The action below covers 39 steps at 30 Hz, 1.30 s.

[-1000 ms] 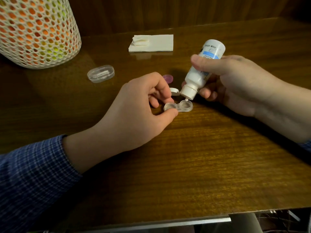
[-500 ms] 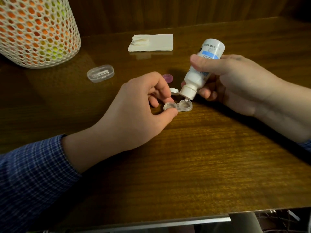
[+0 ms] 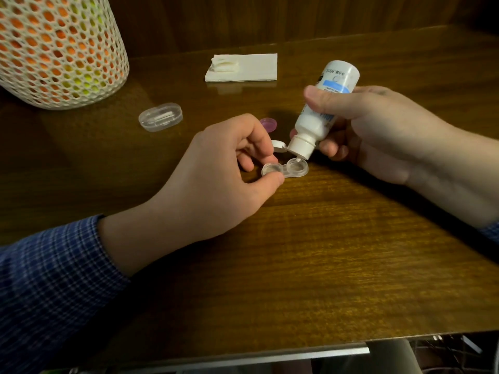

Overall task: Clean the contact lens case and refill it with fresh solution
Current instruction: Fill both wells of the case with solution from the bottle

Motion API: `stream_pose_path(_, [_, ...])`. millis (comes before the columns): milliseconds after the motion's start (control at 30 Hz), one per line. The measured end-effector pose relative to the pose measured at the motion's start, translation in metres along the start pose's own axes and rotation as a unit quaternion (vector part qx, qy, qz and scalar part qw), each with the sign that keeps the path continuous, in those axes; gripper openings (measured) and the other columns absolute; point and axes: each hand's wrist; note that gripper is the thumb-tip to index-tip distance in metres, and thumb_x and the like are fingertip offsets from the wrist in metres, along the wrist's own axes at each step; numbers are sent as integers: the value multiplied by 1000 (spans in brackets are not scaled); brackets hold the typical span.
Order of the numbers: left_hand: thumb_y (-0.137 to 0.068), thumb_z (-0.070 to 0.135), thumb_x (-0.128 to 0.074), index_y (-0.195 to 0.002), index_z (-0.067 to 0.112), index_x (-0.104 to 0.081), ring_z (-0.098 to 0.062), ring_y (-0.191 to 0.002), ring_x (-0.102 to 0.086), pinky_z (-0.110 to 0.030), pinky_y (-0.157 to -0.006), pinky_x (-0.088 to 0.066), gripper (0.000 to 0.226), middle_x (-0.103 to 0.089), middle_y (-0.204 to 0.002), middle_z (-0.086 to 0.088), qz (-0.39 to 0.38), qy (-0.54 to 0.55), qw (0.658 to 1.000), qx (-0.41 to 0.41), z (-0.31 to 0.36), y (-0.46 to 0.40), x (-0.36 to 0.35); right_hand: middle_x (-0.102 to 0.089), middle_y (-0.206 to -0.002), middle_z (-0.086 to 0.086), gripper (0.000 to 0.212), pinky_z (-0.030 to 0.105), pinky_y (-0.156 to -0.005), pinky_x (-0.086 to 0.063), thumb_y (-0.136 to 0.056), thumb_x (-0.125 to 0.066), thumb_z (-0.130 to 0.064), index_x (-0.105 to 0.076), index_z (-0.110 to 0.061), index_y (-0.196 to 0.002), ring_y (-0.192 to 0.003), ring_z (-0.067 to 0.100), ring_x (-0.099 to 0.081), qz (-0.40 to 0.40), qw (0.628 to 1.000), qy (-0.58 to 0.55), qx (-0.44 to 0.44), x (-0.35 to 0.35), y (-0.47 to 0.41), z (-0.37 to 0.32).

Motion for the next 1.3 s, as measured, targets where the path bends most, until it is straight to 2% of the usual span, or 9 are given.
stream_pose_path(200, [-81, 23, -84, -98, 20, -65, -7, -73, -61, -13, -62, -48, 26, -71, -91, 10, 2, -1, 1000, 1, 0, 0, 0, -73, -100, 16, 36, 18, -45, -41, -90, -73, -41, -62, -13, -109, -49, 9, -52, 4, 1000, 0, -6, 1, 1, 0])
stream_pose_path(367, [-80, 25, -83, -100, 21, -65, -6, -74, -61, -12, -63, -47, 27, -70, -90, 13, -3, -7, 1000, 3, 1, 0, 0, -71, -69, 0, 36, 17, -42, -41, -89, -74, -42, -62, -14, -108, -49, 6, -53, 18, 997, -63, -41, 3, -1, -3])
stream_pose_path(433, [-81, 25, -83, -100, 21, -65, -6, -74, -62, -13, -62, -47, 27, -70, -90, 13, -3, -6, 1000, 3, 0, 0, 0, -70, -65, -2, 36, 17, -41, -41, -88, -75, -41, -61, -15, -108, -48, 6, -53, 20, 994, -89, -53, 4, -2, -4])
stream_pose_path(633, [-81, 25, -83, -100, 19, -65, -7, -74, -61, -12, -62, -47, 27, -71, -91, 13, -1, -7, 1000, 1, 0, 0, 0, -72, -69, 0, 38, 17, -42, -42, -88, -75, -42, -62, -12, -108, -49, 6, -54, 3, 998, -55, -43, 4, -2, -3])
stream_pose_path(733, [-80, 24, -84, -100, 19, -65, -7, -74, -62, -13, -62, -46, 28, -71, -92, 12, -1, -7, 1000, 0, 0, 0, 0, -75, -92, 11, 33, 17, -44, -43, -89, -74, -42, -63, -15, -104, -50, 8, -55, -11, 999, -19, -23, 2, -1, -1])
stream_pose_path(800, [-80, 25, -84, -100, 19, -65, -7, -74, -62, -12, -62, -46, 28, -71, -92, 12, 0, -8, 1000, 1, 0, 0, 0, -74, -100, 15, 32, 18, -44, -43, -88, -74, -42, -64, -16, -104, -51, 8, -55, -12, 1000, -13, -18, 2, -1, 0])
stream_pose_path(1300, [-80, 24, -84, -99, 19, -66, -7, -74, -62, -13, -62, -47, 27, -72, -91, 11, 3, -2, 1000, -2, -1, 0, 0, -72, -97, 15, 32, 17, -42, -41, -90, -73, -41, -64, -14, -103, -47, 8, -54, -16, 1000, -4, -5, 2, -4, 2])
Point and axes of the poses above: each hand's wrist, its own y-axis away from the middle knuckle, its own x-axis out of the back of the hand, z = x × y
